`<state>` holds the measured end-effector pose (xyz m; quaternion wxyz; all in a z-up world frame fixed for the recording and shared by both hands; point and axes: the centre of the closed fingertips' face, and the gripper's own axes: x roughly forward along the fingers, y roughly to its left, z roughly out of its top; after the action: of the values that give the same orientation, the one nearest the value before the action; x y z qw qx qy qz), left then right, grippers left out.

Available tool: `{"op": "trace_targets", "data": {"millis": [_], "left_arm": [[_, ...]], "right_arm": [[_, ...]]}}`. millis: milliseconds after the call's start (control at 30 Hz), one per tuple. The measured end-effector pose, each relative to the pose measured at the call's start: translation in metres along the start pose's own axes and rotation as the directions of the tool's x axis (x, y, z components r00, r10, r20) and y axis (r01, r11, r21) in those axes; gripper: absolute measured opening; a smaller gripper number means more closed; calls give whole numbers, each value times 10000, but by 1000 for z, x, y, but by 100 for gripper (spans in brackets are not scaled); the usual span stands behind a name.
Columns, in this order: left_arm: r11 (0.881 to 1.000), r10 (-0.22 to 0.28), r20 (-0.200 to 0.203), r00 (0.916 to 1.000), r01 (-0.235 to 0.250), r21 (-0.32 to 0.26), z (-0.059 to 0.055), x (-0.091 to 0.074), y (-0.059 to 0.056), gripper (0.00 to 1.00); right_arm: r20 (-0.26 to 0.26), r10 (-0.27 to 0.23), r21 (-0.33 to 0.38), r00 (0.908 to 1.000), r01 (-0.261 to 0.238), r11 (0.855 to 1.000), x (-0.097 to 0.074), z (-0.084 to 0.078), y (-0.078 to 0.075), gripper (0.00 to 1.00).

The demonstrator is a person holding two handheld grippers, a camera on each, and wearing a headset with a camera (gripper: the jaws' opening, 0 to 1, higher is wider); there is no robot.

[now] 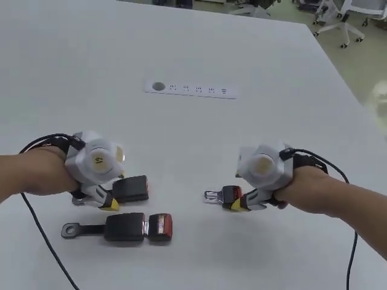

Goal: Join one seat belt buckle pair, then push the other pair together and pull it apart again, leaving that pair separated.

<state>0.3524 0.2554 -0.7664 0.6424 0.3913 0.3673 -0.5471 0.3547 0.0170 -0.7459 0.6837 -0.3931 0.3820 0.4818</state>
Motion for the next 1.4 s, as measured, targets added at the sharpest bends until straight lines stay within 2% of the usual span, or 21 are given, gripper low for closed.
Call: {"op": "trace_targets", "data": {"millis": [133, 167, 233, 267, 300, 367, 400, 500, 567, 633, 700, 733, 767, 867, 967, 1000, 1067, 1133, 1267, 1400], "left_arm": [[9940, 792, 628, 9949, -740, -801, 9, -23, 7, 46], [9911, 935, 757, 9927, -855, -1023, 11, -27, 6, 47], [9846, 1266, 982, 9871, -1130, -1332, 13, -36, 5, 49], [9778, 1627, 1068, 9809, -1459, -1501, 12, -41, 6, 51], [9733, 1784, 1142, 9773, -1583, -1660, 9, -40, 5, 54], [9662, 1819, 1331, 9743, -1520, -2082, 7, -47, -3, 57], [9621, 1889, 1353, 9726, -1557, -2241, 5, -49, -6, 58], [9395, 2232, 1302, 9660, -1776, -2928, -6, -56, -15, 61], [9260, 2361, 1364, 9621, -1802, -3319, -11, -59, -21, 63], [9174, 2457, 1399, 9592, -1836, -3530, -16, -62, -27, 65], [8962, 2710, 1407, 9522, -1962, -3980, -25, -67, -33, 68], [8888, 2814, 1443, 9487, -2010, -4119, -27, -68, -36, 69], [8756, 2961, 1465, 9439, -2069, -4365, -30, -70, -40, 70], [8603, 3080, 1447, 9403, -2103, -4644, -36, -72, -52, 73], [8437, 3196, 1427, 9367, -2128, -4928, -38, -74, -63, 75], [8343, 3283, 1408, 9340, -2169, -5069, -41, -75, -66, 76], [8231, 3308, 1383, 9335, -2137, -5262, -45, -77, -70, 77], [8180, 3343, 1355, 9327, -2158, -5332, -49, -78, -73, 79], [8093, 3404, 1401, 9298, -2139, -5470, -47, -79, -78, 82], [7954, 3572, 1507, 9218, -2156, -5665, -48, -84, -82, 85]], "right_arm": [[411, -428, 399, 9982, 412, 9984, -9, 2, 3, 42], [593, -541, 656, 9968, 502, 9966, -15, 9, 10, 43], [770, -651, 893, 9949, 582, 9943, -19, 10, 17, 44], [823, -682, 997, 9943, 599, 9932, -19, 10, 20, 45], [884, -698, 1095, 9936, 600, 9922, -20, 11, 23, 47], [1173, -789, 1560, 9900, 601, 9859, -22, 14, 35, 50], [1205, -816, 1574, 9893, 621, 9856, -24, 15, 39, 52], [1377, -963, 1928, 9858, 687, 9788, -28, 15, 49, 59], [1422, -1090, 2055, 9838, 784, 9755, -33, 14, 56, 59], [1527, -1257, 2382, 9802, 869, 9673, -34, 12, 60, 61], [1663, -1541, 2674, 9740, 1058, 9577, -40, 13, 62, 62], [1717, -1536, 2787, 9731, 1016, 9550, -39, 11, 64, 63], [1738, -1583, 2902, 9720, 1030, 9514, -39, 10, 66, 64], [1755, -1658, 3263, 9704, 1016, 9398, -42, 7, 74, 70], [1796, -1684, 3415, 9692, 991, 9347, -40, 2, 79, 72], [1798, -1697, 3506, 9690, 981, 9314, -41, 1, 82, 73], [1834, -1728, 3679, 9677, 954, 9249, -43, 1, 84, 74], [1856, -1783, 3784, 9663, 971, 9205, -42, -2, 84, 77], [1927, -1897, 4022, 9627, 989, 9102, -47, -3, 85, 78], [2005, -2031, 4174, 9584, 1040, 9028, -54, -3, 87, 79]]}}
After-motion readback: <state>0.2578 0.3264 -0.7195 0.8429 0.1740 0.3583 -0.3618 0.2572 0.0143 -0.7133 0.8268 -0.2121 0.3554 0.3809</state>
